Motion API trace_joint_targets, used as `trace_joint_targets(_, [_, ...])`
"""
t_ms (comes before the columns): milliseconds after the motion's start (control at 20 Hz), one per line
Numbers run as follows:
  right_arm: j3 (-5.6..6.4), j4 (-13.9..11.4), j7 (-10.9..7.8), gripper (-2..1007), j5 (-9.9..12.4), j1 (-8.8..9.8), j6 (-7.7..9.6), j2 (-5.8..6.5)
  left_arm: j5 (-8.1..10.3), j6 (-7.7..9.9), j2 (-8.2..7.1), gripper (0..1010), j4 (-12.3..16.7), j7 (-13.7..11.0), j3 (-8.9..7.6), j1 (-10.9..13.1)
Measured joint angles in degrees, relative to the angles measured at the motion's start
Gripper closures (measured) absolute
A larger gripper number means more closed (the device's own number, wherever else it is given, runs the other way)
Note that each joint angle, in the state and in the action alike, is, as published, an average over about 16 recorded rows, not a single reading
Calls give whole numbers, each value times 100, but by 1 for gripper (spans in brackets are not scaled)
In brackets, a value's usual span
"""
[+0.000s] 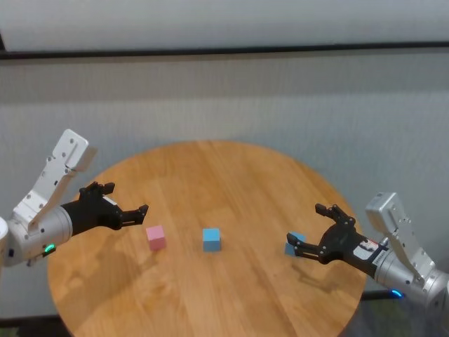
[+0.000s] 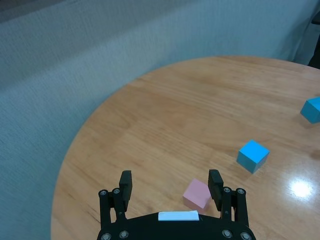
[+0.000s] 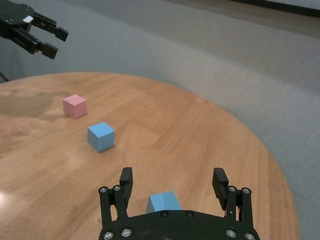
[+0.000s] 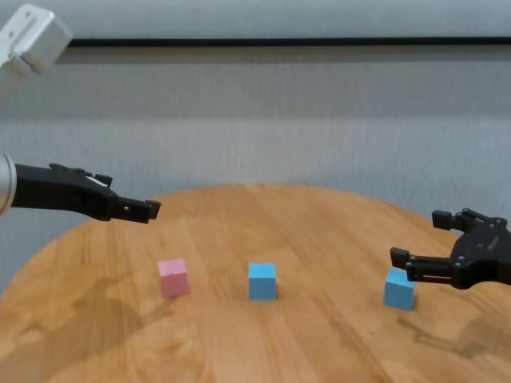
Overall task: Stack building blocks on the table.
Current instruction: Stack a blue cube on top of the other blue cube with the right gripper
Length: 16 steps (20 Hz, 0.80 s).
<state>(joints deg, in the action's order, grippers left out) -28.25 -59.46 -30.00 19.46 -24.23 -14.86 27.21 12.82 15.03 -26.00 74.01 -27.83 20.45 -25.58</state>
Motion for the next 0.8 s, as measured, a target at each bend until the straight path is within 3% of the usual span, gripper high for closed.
trace_joint_targets(300, [14, 49, 133, 0, -184, 18, 119, -98, 0, 1, 2, 10, -2, 0, 1, -2])
trace_joint_targets(800, [99, 276, 164, 0, -299, -14, 221, -268, -1, 1, 4, 10, -3, 0, 2, -4])
